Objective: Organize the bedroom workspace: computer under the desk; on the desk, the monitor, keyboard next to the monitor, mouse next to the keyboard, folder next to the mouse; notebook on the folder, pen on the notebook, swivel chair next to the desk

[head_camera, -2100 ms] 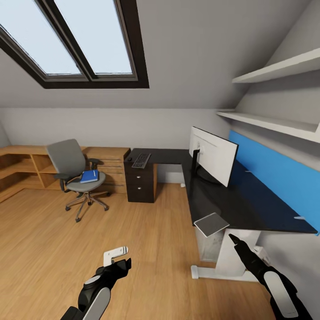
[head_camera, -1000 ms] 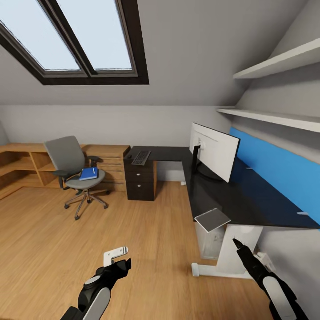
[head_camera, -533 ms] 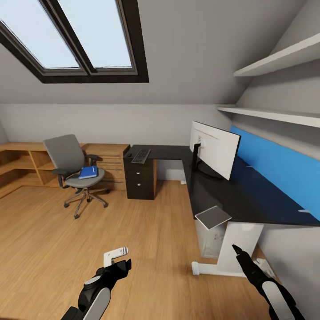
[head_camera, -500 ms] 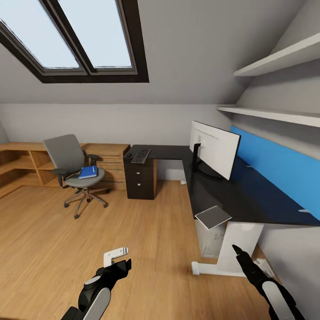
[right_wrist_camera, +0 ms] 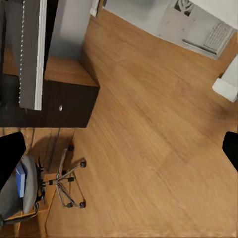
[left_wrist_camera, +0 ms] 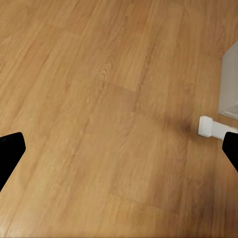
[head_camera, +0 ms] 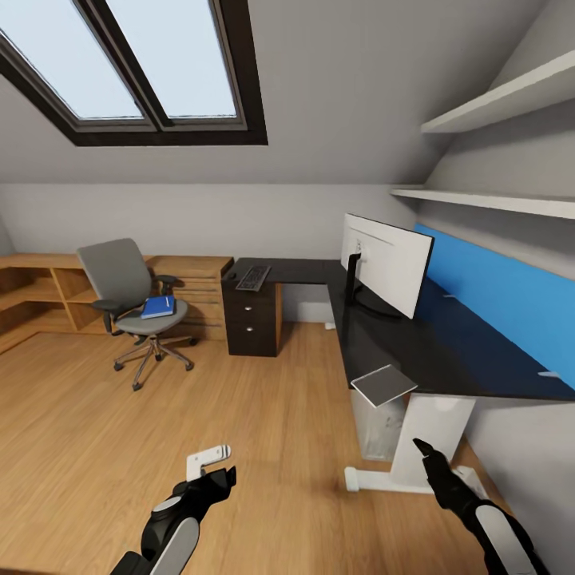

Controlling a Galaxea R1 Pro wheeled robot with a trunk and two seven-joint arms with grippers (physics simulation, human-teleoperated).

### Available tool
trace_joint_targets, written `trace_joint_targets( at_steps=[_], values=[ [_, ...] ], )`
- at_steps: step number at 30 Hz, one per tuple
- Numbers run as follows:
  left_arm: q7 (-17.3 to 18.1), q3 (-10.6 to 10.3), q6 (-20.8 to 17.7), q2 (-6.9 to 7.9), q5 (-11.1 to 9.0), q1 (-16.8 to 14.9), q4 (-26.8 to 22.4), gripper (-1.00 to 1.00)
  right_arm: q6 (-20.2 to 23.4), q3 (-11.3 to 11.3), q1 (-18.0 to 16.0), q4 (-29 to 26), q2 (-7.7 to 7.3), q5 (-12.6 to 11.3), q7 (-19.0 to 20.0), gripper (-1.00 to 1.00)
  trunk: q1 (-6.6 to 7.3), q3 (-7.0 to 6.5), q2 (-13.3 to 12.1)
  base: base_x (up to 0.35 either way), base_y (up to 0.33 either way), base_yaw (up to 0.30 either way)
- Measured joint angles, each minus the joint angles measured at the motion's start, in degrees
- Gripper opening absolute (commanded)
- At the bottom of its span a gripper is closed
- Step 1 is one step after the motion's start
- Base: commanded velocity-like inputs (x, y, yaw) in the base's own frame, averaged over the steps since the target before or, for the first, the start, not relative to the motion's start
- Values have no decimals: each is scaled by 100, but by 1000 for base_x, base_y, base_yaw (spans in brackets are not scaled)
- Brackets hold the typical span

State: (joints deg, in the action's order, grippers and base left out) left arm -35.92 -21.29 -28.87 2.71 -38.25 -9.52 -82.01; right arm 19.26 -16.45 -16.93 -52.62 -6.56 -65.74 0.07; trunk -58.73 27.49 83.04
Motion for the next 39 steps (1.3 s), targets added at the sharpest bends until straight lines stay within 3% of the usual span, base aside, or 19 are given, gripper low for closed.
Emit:
trace_joint_targets(
  at_steps=[3,6,9,39],
  values=[
    [0,-4,0,-7,4,0,42,100,197,-1,0,-4,-4,-209,1,100,0,0,0,0,0,0],
    [3,-8,0,1,17,0,72,100,493,-2,0,-8,-60,-656,1,100,0,0,0,0,0,0],
    [11,-9,9,10,18,0,117,100,639,1,0,-23,-89,-877,6,100,1,0,0,38,31,0],
    [-2,-94,21,4,36,0,378,100,654,24,0,-37,-84,-925,22,100,2,0,0,159,41,0]
  ],
)
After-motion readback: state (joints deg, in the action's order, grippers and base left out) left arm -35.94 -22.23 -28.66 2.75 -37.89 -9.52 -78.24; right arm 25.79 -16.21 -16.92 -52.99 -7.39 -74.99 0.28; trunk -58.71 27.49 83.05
